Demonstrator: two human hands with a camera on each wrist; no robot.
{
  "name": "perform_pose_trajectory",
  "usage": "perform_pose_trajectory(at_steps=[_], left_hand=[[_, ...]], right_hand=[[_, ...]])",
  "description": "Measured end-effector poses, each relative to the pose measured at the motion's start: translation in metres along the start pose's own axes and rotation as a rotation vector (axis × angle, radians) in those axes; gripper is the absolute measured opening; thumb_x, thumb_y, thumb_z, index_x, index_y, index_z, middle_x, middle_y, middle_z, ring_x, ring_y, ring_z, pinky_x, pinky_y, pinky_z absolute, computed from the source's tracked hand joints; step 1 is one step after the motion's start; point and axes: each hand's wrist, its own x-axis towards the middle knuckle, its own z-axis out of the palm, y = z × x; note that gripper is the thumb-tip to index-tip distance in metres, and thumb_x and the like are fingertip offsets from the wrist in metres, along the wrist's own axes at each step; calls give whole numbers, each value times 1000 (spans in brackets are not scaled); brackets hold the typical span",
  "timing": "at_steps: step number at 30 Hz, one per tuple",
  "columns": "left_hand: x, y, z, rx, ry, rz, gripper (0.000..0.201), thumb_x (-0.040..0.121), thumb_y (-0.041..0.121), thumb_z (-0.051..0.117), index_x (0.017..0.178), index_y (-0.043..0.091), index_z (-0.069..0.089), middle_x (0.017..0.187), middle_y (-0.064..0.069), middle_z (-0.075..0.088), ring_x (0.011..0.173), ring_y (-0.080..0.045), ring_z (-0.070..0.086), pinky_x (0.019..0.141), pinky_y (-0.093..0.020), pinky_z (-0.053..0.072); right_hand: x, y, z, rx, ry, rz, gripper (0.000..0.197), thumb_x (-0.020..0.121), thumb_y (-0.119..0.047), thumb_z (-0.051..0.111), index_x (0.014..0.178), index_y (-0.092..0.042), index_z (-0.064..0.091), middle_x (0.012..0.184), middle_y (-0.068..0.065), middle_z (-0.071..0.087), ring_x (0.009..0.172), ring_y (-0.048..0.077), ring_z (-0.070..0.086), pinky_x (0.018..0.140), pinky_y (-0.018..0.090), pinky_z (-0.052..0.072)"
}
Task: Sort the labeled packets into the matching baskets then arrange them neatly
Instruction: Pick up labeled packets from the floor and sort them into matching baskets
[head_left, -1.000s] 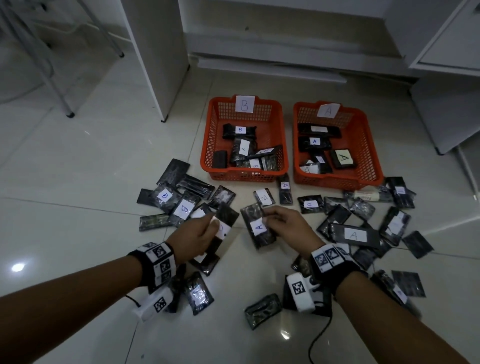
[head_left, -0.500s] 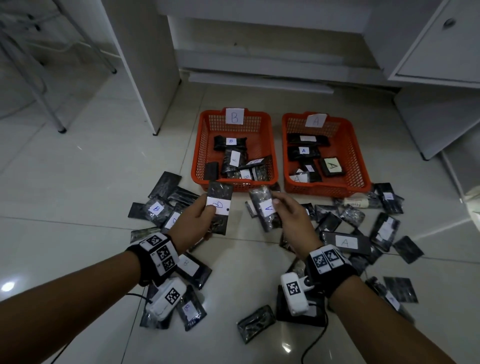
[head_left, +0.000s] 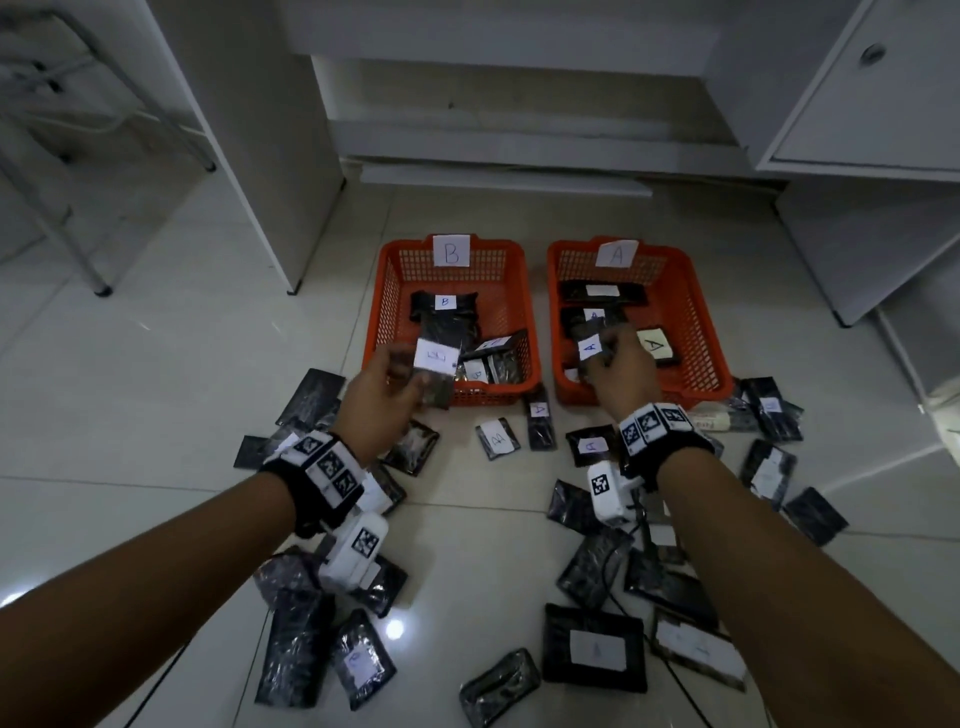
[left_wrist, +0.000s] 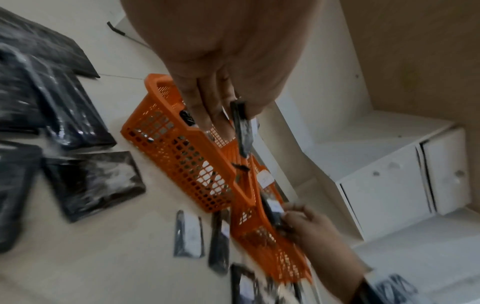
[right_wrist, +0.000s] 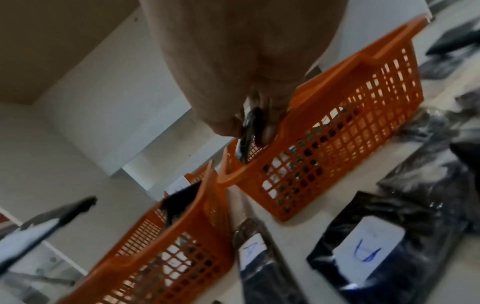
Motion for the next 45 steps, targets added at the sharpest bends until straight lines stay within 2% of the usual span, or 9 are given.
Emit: perform_pose_trajectory(at_steps=[4,7,10,13,17,26,34,40,45], left_hand=[[47,7,13,86,103,1,32,95,31,70,122,36,52,92,15,68,81,-7,69,66,-29,56],[72,3,26,205,123,67,29,94,28,70,119,28,55,89,15,66,78,-5,65,64,-21,45],[91,-14,40,330,79,124,23,92,29,71,111,25,61,91,8,72,84,-13,67,74,-27,49],[97,-32,48,545,76,113,20,90,45,63,104,32,64,100,4,75,99,-30,63,89,-38,48],[87,-32,43,676,124,54,22,92,50,58,104,35,68,120,-1,65,115,-38,47,93,-46,38],[30,-54,-5,587,174,262,14,95,44,60,103,33,65,112,5,58,106,-27,47,87,-40,39],[-26,-67,8,306,-257,287,13,95,41,65,94,28,64,92,15,60,84,0,56,72,-28,48],[-30,-65,34,228,-357,34,26,97,47,64,99,21,67,87,9,70,78,-7,64,73,-33,53],[-24,-50,26,59,-308,-62,20,98,36,67,99,16,69,85,8,76,66,-2,63,68,-33,53]], right_hand=[[12,18,4,-245,-83,-13,18,98,-28,59,113,-18,58,92,11,68,93,36,68,83,41,54],[7,25,4,-460,-44,-42,29,101,-41,54,118,-19,64,111,16,70,112,42,60,99,50,47],[-10,28,4,-507,63,-134,35,101,-41,55,124,-17,64,133,15,59,122,40,48,103,52,40],[-36,28,9,-470,129,-369,26,100,-31,57,119,-15,63,124,11,55,113,31,47,96,48,43],[-68,26,38,-407,-128,-595,19,99,-22,59,113,-13,67,109,5,66,100,24,53,87,45,50],[-89,8,125,-706,-263,-366,43,104,-41,51,135,-12,61,134,15,62,124,35,54,105,44,41],[-98,-2,117,223,-408,188,16,101,-20,66,106,-7,74,105,6,75,104,24,71,86,29,52],[-119,-23,101,568,-477,161,12,102,-14,66,106,-6,74,72,-19,70,65,-7,61,61,9,44],[-95,-2,104,29,-94,90,26,99,-40,62,114,-19,68,113,4,67,105,26,63,91,39,53]])
